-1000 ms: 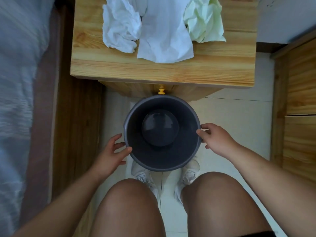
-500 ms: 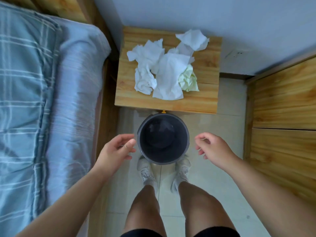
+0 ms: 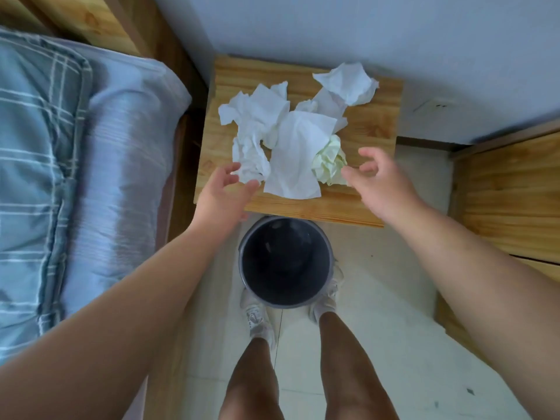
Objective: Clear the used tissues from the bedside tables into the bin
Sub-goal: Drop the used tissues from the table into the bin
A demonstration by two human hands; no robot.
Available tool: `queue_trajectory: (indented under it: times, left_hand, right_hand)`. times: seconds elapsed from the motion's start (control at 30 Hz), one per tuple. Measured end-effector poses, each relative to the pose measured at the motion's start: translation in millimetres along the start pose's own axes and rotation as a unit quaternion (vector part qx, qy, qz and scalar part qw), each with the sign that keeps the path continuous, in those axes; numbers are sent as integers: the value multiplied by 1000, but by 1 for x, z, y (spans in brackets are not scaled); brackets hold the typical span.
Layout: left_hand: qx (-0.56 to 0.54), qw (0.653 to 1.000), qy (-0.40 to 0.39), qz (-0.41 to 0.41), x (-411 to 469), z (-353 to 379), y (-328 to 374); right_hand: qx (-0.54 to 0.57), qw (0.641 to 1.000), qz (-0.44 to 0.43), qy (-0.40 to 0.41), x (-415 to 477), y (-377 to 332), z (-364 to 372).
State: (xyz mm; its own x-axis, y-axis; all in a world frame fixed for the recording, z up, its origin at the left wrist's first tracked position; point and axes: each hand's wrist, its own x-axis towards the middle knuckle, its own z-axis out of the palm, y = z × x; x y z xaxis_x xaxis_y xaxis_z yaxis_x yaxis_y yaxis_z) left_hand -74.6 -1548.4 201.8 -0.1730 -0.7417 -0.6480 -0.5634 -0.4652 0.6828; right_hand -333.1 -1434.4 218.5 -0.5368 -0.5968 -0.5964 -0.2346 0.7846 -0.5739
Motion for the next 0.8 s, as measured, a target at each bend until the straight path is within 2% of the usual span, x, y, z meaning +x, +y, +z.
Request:
queue_trajectory:
  times: [0.13,0.47,0.63,0.8]
  left_hand:
    - [29,997,63,-13,31,19,9]
    - [101,988,116,3,63,42,-9]
    - [32,991,127,11,55,40,-13]
    - [-32,993,111,33,24,32,-7]
  right_hand:
    - [-20,1000,-6,-14,30,3,9]
    - [2,998,-60,-36,61,13,30]
    - [31,994,-99,-24,56,18,21]
    - [27,996,-84,-15,34,25,5]
